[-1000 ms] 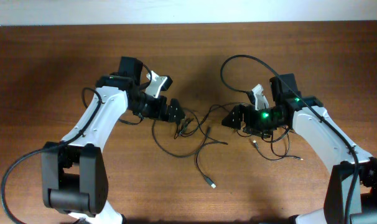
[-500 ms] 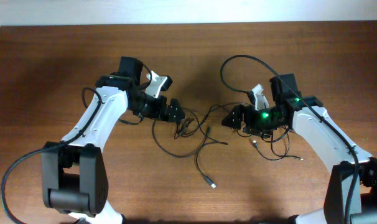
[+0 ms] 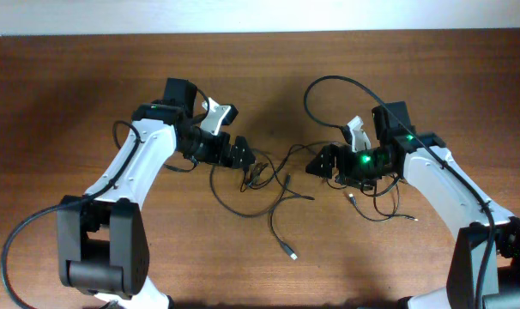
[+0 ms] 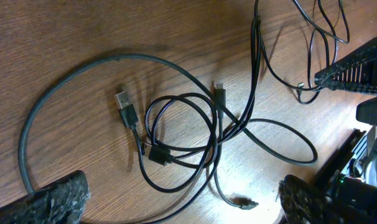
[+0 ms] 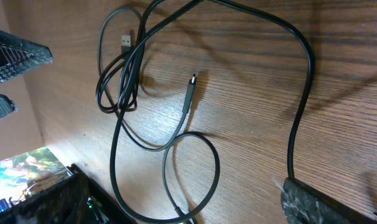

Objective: Untangle cables

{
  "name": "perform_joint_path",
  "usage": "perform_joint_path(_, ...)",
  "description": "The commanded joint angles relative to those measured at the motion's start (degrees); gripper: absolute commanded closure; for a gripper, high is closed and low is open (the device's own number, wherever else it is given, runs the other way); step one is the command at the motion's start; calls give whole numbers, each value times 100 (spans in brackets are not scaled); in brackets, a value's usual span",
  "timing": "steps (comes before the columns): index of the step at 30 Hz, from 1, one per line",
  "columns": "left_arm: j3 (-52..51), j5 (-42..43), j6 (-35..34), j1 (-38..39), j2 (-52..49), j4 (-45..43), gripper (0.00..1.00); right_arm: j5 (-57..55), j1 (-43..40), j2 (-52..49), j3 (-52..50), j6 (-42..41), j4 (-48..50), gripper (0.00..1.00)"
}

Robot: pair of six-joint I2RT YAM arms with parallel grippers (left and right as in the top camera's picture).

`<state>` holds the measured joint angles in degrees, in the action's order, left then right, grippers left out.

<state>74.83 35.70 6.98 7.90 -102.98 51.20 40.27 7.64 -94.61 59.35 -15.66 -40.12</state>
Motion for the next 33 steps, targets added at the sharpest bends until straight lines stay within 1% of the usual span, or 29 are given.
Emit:
perform_joint_path(1, 9, -17, 33, -4, 68, -11, 1, -50, -17, 50, 9, 66, 2, 1)
perform_joint_path(8, 9, -15, 33, -4, 68, -13, 1, -44, -15, 48, 9, 50, 2, 1)
perform_joint_path(10, 9, -15, 31, -4, 68, -61, 1, 146, -17, 50, 9, -129, -111, 2)
perform_joint_path(12, 9, -17, 33, -4, 68, -177, 1, 149, -17, 48, 9, -129, -284, 2)
perform_joint_path(13, 9, -22, 33, -4, 68, -271, 1, 389, -33, 50, 26, -127, -293, 1)
perform_joint_path(14, 9, -15, 33, -2, 68, -273, 1, 796, -68, 50, 79, -114, -295, 5)
perform_joint_path(15, 9, -20, 33, -4, 68, -240, 8, 1062, -79, 66, 181, 15, -332, 37)
perform_joint_path(16, 9, -20, 22, -11, 68, -227, 39, 1047, -66, 94, 258, 70, -404, 49)
perform_joint_path(17, 9, -85, -173, -31, 68, -251, 90, 1010, 7, 232, 455, 289, -581, 85)
perform_joint_path(18, 9, -282, -439, -52, 68, -278, 100, 979, 70, 337, 586, 350, -675, 96)
perform_joint_path(19, 9, -579, -715, -87, 68, -315, 100, 857, 118, 409, 667, 345, -728, 96)
perform_joint_path(21, 9, -1335, -1399, -175, 68, -367, 100, 236, 330, 614, 861, 348, -728, 96)
perform_joint_path(23, 9, -1604, -1707, -149, 68, -378, 100, 280, 354, 629, 914, 343, -599, 94)
perform_joint_path(25, 9, -1716, -1707, -142, 68, -358, 100, 400, 380, 627, 914, 343, -481, 92)
perform_joint_path(27, -31, -1917, -1814, -140, 68, -361, 98, 404, 595, 616, 907, 348, -470, 85)
perform_joint_path(28, -76, -1923, -1816, -142, 68, -385, 96, 363, 780, 612, 907, 345, -457, 79)
perform_joint_path(30, -149, -1921, -1812, -140, 66, -472, 92, -125, 1117, 610, 907, 339, -374, 74)
perform_joint_path(31, -190, -1910, -1812, -140, 66, -509, 88, -487, 1355, 605, 907, 317, -256, 72)
perform_joint_path(32, -205, -1845, -1803, -138, 66, -481, 88, -566, 1440, 601, 907, 299, -166, 72)
perform_joint_path(33, -210, -1714, -1604, -118, 66, -411, 86, -769, 1528, 599, 907, 177, -17, 71)
